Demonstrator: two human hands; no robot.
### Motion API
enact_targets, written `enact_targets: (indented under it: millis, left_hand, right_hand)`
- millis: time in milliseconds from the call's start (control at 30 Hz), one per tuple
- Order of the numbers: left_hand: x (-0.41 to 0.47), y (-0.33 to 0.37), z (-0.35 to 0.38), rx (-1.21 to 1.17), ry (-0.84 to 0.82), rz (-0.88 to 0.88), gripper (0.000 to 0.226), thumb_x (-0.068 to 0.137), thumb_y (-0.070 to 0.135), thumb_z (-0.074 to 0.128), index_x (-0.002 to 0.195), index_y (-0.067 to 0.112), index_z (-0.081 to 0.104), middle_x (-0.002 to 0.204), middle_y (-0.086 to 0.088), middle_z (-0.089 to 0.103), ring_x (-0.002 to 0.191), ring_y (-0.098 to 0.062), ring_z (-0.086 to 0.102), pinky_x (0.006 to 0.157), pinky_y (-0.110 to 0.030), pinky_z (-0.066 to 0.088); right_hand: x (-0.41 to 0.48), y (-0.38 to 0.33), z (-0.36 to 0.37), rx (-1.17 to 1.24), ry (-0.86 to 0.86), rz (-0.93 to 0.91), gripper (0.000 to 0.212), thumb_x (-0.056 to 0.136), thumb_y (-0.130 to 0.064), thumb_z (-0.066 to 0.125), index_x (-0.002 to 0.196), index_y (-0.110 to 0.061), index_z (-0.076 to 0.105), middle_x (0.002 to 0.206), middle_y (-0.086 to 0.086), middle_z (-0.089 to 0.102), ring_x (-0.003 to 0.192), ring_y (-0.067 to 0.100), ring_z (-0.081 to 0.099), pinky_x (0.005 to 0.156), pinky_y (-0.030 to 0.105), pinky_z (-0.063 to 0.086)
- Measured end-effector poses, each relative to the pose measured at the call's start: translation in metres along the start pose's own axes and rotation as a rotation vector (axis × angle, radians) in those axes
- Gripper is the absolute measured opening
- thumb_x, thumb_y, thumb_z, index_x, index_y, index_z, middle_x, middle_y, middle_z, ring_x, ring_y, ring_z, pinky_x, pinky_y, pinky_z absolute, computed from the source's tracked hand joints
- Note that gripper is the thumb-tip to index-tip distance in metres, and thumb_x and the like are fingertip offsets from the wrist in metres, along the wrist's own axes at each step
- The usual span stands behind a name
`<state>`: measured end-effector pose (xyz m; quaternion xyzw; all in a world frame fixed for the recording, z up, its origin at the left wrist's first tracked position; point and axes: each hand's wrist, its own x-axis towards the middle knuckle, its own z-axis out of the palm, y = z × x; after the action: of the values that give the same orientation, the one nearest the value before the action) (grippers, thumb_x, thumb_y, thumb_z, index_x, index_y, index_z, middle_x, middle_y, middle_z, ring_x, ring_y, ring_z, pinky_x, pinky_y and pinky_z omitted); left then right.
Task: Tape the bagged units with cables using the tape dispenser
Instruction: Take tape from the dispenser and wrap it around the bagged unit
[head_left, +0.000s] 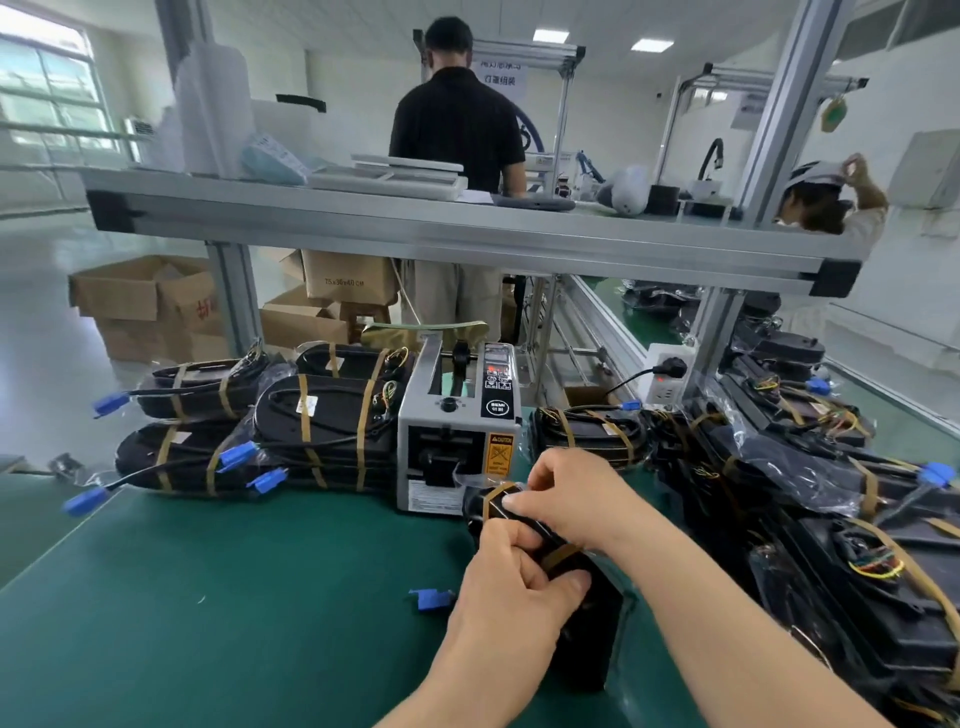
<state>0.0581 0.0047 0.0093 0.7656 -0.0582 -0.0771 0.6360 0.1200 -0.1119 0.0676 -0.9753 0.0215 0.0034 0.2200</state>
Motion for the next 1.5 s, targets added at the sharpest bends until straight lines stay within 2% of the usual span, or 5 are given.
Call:
enact_targets:
  millis: [500,767,967,1233,1500]
  left_hand:
    - [0.113,0.001,-0.076,-0.721,0.335,-0.515,0.021,0.095,0.020,0.066,0.075,0.014,0.062,0.042,0.008,0.054,0.038,-0.002,0.048,0.051,-0.019,0.038]
    - [0.126,0.008,-0.065,-0.756,0.392,-0.541,0.010,0.091,0.015,0.069,0.101,0.013,0.067,0.060,0.004,0.062,0.034,-0.002,0.053,0.047,-0.022,0.040]
    - [0.118,0.009,-0.056,-0.808,0.555,-0.420,0.013,0.086,0.009,0.069,0.075,0.010,0.062,0.044,0.004,0.057,0.037,-0.004,0.050,0.042,-0.020,0.041]
    - [0.059,0.010,-0.063,-0.481,0.092,-0.058,0.031,0.086,0.014,0.070,0.057,0.022,0.066,0.060,0.003,0.053,0.050,-0.007,0.045,0.052,-0.019,0.044]
    - [0.065,0.019,-0.051,-0.209,0.050,-0.099,0.012,0.084,0.016,0.074,0.072,0.012,0.075,0.047,0.007,0.051,0.042,-0.005,0.039,0.045,-0.016,0.037]
  right_hand:
    - [-0.006,0.015,0.019,0.227,0.259,-0.020,0.027,0.081,-0.039,0.078,0.068,-0.024,0.060,0.077,-0.008,0.062,0.072,0.008,0.057,0.064,0.026,0.044]
    - [-0.007,0.012,0.020,0.242,0.250,-0.035,0.026,0.081,-0.039,0.078,0.069,-0.025,0.061,0.081,-0.009,0.061,0.075,0.008,0.057,0.067,0.026,0.047]
    - [-0.010,0.011,0.020,0.280,0.240,-0.047,0.027,0.094,-0.040,0.062,0.073,-0.024,0.057,0.079,-0.008,0.062,0.075,0.009,0.057,0.071,0.029,0.049]
    - [-0.005,0.013,0.016,0.229,0.221,0.013,0.016,0.093,-0.032,0.062,0.080,-0.024,0.063,0.082,-0.009,0.066,0.083,0.010,0.059,0.071,0.030,0.048]
    - [-0.007,0.008,0.017,0.230,0.211,0.011,0.019,0.094,-0.033,0.059,0.081,-0.020,0.064,0.085,-0.003,0.068,0.086,0.019,0.062,0.078,0.036,0.052]
